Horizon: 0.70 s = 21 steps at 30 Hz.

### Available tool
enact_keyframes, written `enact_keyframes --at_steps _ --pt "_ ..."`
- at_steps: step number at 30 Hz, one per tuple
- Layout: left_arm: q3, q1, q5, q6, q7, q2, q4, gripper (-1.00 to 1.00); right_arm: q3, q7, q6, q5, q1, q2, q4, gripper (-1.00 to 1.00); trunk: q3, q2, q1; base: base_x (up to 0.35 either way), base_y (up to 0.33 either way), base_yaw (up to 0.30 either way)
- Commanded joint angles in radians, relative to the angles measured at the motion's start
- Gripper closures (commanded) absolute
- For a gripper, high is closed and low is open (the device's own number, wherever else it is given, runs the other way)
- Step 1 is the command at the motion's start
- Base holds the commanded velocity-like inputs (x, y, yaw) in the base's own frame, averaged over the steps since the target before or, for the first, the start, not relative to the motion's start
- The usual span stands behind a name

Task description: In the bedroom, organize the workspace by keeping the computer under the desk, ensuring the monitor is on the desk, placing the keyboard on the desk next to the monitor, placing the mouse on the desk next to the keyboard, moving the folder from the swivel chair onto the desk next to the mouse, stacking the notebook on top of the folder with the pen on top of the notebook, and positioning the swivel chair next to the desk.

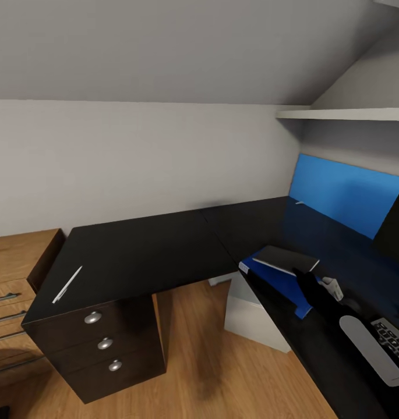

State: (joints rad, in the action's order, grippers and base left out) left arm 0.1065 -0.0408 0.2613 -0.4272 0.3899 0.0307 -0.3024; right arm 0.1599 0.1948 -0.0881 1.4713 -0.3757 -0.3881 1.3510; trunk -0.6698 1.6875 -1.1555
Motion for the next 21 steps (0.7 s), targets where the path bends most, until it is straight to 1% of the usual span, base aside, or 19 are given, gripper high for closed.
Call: enact_keyframes --at_steps 1,13,21 --pt "0.009 -0.001 0.009 -0.004 0.006 0.000 0.000 -1.00 0.001 0.007 -0.001 0.005 -0.001 -0.001 0.002 1.00 -0.001 0.000 0.000 -0.038 0.000 0.000" --pt "0.009 -0.001 0.009 -0.004 0.006 -0.001 0.000 -1.00 0.003 0.008 -0.001 0.004 -0.001 0.007 0.002 1.00 -0.001 0.000 0.000 -0.007 0.000 0.000" --pt "0.008 -0.001 0.009 -0.005 0.006 0.000 0.000 -1.00 0.002 0.008 -0.001 0.004 0.000 0.007 0.002 1.00 -0.001 0.000 0.000 0.040 0.055 0.000"
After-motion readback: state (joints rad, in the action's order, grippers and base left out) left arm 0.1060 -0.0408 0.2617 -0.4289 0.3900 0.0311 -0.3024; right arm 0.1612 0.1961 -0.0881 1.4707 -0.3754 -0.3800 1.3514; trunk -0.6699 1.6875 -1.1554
